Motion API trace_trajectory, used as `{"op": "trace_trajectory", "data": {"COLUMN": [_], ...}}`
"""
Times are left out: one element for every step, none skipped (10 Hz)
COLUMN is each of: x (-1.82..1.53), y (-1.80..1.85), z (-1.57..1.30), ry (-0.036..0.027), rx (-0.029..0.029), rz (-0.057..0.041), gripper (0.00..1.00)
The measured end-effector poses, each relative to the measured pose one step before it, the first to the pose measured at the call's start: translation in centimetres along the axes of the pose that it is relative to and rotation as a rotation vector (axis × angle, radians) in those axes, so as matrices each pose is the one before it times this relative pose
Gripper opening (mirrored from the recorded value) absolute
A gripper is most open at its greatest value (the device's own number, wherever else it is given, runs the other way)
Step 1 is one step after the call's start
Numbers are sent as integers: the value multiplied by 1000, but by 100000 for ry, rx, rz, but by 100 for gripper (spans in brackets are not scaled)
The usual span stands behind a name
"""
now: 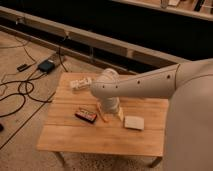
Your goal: Place the white sponge in the ceramic cup
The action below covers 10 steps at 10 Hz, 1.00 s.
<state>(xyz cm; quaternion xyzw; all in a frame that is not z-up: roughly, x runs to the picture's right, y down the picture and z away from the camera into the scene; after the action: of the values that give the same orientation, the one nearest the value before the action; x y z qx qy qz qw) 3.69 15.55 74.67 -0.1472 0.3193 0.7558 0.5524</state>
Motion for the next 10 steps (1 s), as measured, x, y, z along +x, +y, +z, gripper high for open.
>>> {"op": "trace_trajectory", "data": {"x": [2,-3,-1,105,240,676,1071,529,679,697], "y": [-5,1,6,270,876,1570,1604,215,-291,-512], "z": [4,0,-5,166,186,318,523,333,293,179], "ry": [6,-5,-6,96,-95,687,2010,1788,2957,3384], "rx": [7,-3,-12,-674,-1492,-2413,-1045,1114,2690,3455], "rz": [0,-1,2,-505,-2950,-6253,-11755,-7526,-9361,-9524], "gripper": [65,65,65,65,65,65,65,65,65,65]}}
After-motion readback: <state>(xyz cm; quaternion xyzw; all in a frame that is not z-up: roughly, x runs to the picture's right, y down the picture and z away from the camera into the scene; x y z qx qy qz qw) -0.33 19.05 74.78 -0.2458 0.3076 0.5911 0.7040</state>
